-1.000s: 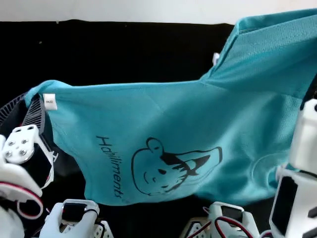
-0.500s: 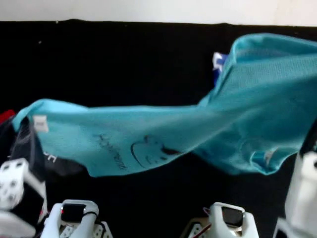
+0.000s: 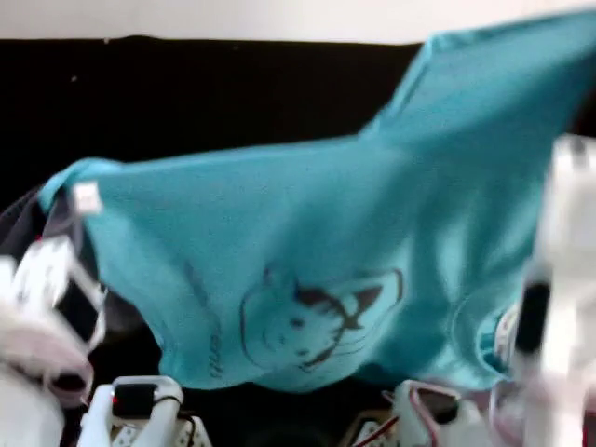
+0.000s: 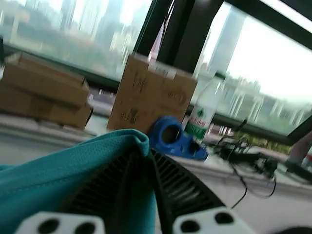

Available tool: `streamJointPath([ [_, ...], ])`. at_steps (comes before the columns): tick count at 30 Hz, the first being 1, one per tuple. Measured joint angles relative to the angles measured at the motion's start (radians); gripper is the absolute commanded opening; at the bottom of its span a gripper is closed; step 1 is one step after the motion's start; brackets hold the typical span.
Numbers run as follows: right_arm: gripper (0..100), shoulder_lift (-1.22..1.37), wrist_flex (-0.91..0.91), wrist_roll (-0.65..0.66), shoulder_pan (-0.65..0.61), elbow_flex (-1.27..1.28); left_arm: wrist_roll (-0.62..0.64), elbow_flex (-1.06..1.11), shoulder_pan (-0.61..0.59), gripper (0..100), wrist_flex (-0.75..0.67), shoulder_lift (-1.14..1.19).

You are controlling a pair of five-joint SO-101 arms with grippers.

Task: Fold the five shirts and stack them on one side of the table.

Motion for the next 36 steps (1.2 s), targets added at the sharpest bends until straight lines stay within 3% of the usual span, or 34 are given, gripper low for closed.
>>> streamJointPath([
  [6,0.5,0.221,-0.075,0.000,-0.103,0.173,0.000,0.344,0.000,1,-0.308,0.084],
  [12,0.5,0.457,-0.236,0.000,-0.176,0.192,0.000,0.290,0.000,1,-0.440,0.374],
  [19,0.5,0.634,-0.259,-0.003,-0.216,0.072,0.000,-0.057,-0.026,1,-0.442,0.778],
  [24,0.5,0.743,-0.262,-0.003,-0.226,-0.031,0.000,-0.284,-0.028,1,-0.361,0.993],
  [29,0.5,0.855,-0.216,-0.003,-0.227,-0.031,0.000,-0.331,-0.028,1,-0.296,1.186],
  [36,0.5,0.933,0.025,-0.003,-0.230,-0.031,0.000,-0.331,-0.028,1,-0.176,1.287],
])
